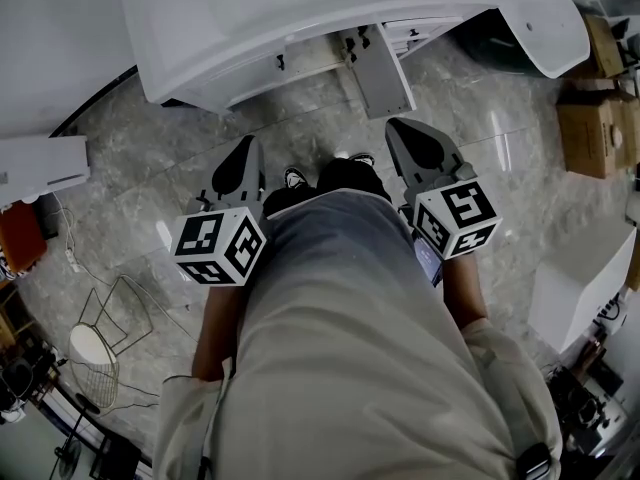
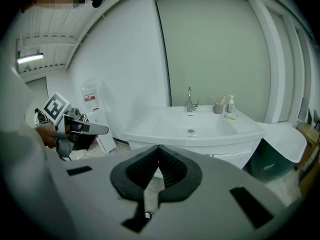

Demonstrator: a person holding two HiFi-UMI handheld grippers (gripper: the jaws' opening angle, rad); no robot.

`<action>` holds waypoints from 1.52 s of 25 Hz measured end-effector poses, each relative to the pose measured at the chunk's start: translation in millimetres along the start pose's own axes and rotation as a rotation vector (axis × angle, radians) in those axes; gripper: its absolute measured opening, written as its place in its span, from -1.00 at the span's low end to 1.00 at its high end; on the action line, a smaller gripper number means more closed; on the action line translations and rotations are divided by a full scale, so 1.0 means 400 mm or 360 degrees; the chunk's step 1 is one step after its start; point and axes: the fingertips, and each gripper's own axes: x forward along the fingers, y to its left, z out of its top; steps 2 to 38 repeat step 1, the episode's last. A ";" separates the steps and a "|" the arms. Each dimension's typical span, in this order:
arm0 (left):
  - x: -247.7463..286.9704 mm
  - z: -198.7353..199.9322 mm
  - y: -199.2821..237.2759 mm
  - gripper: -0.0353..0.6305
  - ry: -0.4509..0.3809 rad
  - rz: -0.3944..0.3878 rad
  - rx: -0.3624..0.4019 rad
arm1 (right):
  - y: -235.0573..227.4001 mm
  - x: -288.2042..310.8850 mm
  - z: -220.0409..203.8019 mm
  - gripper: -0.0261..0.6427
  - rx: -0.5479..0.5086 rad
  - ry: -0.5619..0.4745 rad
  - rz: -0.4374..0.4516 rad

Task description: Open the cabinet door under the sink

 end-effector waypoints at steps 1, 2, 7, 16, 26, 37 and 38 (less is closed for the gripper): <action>0.001 -0.001 0.001 -0.90 0.0001 0.0000 -0.0003 | -0.003 0.001 -0.001 -0.89 0.0001 0.0004 -0.0013; 0.001 -0.001 0.001 -0.90 0.0001 0.0000 -0.0003 | -0.003 0.001 -0.001 -0.89 0.0001 0.0004 -0.0013; 0.001 -0.001 0.001 -0.90 0.0001 0.0000 -0.0003 | -0.003 0.001 -0.001 -0.89 0.0001 0.0004 -0.0013; 0.001 -0.001 0.001 -0.90 0.0001 0.0000 -0.0003 | -0.003 0.001 -0.001 -0.89 0.0001 0.0004 -0.0013; 0.001 -0.001 0.001 -0.90 0.0001 0.0000 -0.0003 | -0.003 0.001 -0.001 -0.89 0.0001 0.0004 -0.0013; 0.001 -0.001 0.001 -0.90 0.0001 0.0000 -0.0003 | -0.003 0.001 -0.001 -0.89 0.0001 0.0004 -0.0013; 0.001 -0.001 0.001 -0.90 0.0001 0.0000 -0.0003 | -0.003 0.001 -0.001 -0.89 0.0001 0.0004 -0.0013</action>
